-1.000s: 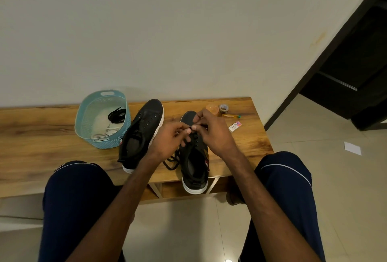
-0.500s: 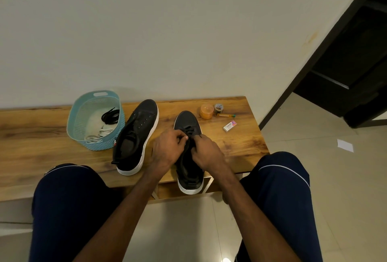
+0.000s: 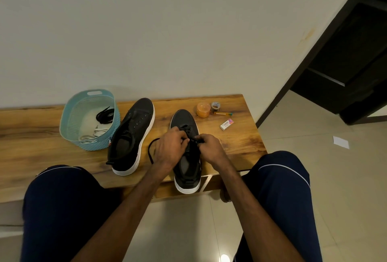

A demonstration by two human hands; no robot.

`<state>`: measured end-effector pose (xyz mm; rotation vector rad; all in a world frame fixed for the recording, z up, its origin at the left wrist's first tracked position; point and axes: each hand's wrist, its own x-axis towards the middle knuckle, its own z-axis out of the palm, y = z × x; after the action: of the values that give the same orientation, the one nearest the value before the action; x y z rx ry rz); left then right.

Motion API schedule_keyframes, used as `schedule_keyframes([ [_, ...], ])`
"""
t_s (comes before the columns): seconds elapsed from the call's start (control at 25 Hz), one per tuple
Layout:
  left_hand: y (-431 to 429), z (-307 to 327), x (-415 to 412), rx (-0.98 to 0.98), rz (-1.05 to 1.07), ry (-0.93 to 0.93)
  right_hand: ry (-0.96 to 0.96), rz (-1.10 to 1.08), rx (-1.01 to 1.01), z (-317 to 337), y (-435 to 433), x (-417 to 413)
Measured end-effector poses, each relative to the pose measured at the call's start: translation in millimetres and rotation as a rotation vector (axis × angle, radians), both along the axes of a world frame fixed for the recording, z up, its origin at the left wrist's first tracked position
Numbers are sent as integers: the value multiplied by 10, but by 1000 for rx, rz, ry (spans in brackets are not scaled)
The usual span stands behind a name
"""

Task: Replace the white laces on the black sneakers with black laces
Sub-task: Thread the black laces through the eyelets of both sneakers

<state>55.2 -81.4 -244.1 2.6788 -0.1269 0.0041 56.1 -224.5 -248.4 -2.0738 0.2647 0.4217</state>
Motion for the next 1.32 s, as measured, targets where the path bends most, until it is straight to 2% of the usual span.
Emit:
schedule_keyframes([
  [0.24, -23, -28, -34, 130, -76, -81, 41, -71, 187, -19, -9, -7],
  [0.64, -75, -49, 3, 190, -102, -53, 90, -97, 280, -13, -27, -15],
  [0.76, -82, -84, -1, 176, -75, -56, 78, -98, 278, -19, -32, -5],
  [0.92, -74, -120, -8, 91, -12, -79, 112, -165, 406, -33, -32, -14],
  [1.08, -6, -177, -6, 0, -19, -18, 108, -269, 431, -30, 41, 44],
  [1.2, 28, -198, -38, -31, -2, 5, 144, -320, 430, -73, 97, 52],
  [1.32, 40, -222, -72, -40, -7, 10, 51, -308, 327, -100, 138, 48],
])
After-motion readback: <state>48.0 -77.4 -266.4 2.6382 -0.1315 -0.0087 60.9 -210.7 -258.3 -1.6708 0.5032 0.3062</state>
